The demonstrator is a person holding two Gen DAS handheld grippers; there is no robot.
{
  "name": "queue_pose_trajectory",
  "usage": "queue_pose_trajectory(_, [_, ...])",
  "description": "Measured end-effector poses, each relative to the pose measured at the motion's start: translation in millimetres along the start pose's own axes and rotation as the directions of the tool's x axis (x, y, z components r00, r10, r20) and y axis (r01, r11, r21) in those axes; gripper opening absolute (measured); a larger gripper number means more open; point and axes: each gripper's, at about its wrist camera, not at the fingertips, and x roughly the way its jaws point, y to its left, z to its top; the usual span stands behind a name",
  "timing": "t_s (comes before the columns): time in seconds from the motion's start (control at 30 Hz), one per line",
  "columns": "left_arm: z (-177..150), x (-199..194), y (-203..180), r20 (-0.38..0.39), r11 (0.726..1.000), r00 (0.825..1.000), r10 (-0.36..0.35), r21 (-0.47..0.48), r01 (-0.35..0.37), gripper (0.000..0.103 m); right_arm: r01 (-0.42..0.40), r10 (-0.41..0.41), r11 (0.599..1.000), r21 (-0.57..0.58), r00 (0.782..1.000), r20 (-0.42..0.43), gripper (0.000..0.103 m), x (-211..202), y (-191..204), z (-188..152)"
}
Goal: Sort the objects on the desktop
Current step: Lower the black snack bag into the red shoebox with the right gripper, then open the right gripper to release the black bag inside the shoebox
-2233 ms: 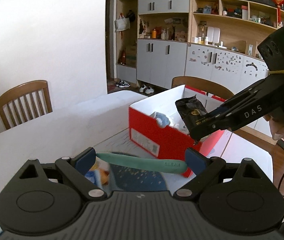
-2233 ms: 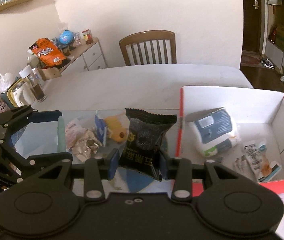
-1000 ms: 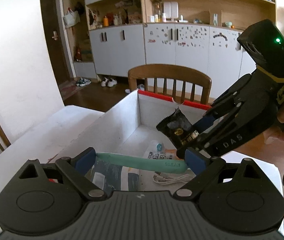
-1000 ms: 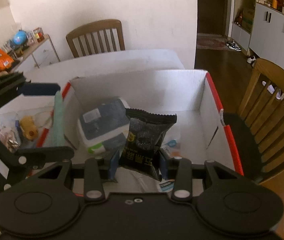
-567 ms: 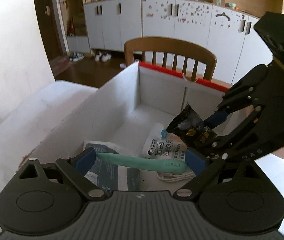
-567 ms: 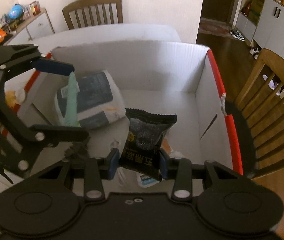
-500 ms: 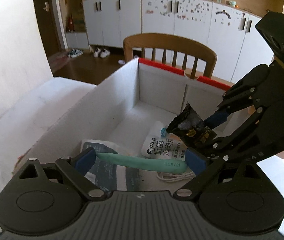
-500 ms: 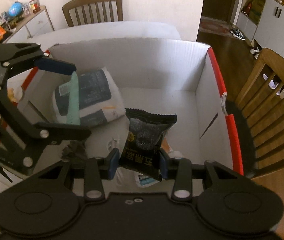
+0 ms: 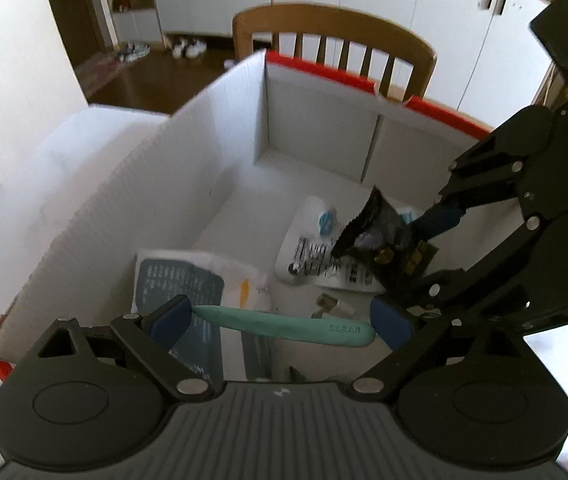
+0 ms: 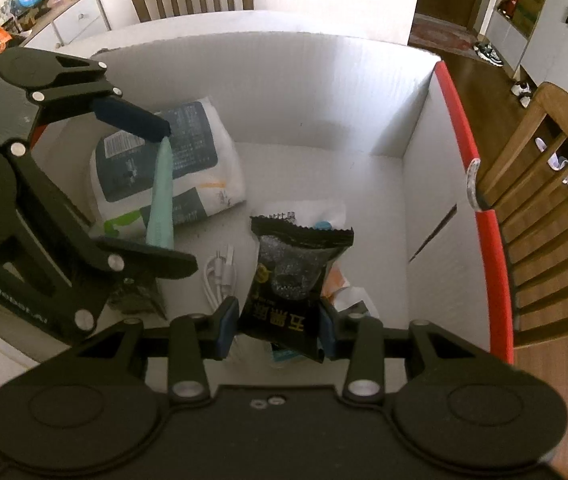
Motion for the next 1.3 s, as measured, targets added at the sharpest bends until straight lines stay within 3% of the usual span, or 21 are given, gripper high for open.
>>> queue_pose_trajectory(0.33, [0, 1, 5, -0.026, 0.999, 1.000, 0.001, -0.041, -0.002, 0.097, -0.001, 0.001, 1.000, -0.010, 1.000, -0.012, 0.044, 1, -2, 1])
queue_pose_trajectory(0.5, [-1, -3, 9, -0.015, 0.998, 1.000, 0.005, -0.067, -0.006, 0.097, 0.010, -0.009, 1.000, -0.013, 1.000, 0.010, 0.059, -7, -3, 0])
queue_pose_trajectory(0.67, [-4, -8, 11, 0.011, 0.996, 1.000, 0.004, -0.092, -0.003, 0.100, -0.004, 0.005, 1.000, -0.013, 0.999, 0.038, 0.064, -18, -3, -1])
queue_pose_trajectory(0.8, [-5, -17, 11, 0.049, 0.994, 0.999, 0.004, -0.105, 0.002, 0.101, -0.013, 0.015, 1.000, -0.028, 0.997, 0.071, 0.075, -29, 3, 0])
queue_pose_trajectory(1.3, [-26, -70, 3, 0.177, 0.990, 0.983, 0.048, -0.140, -0.023, 0.101, -0.019, 0.024, 0.999, -0.039, 0.991, 0.132, 0.075, -54, 20, -3])
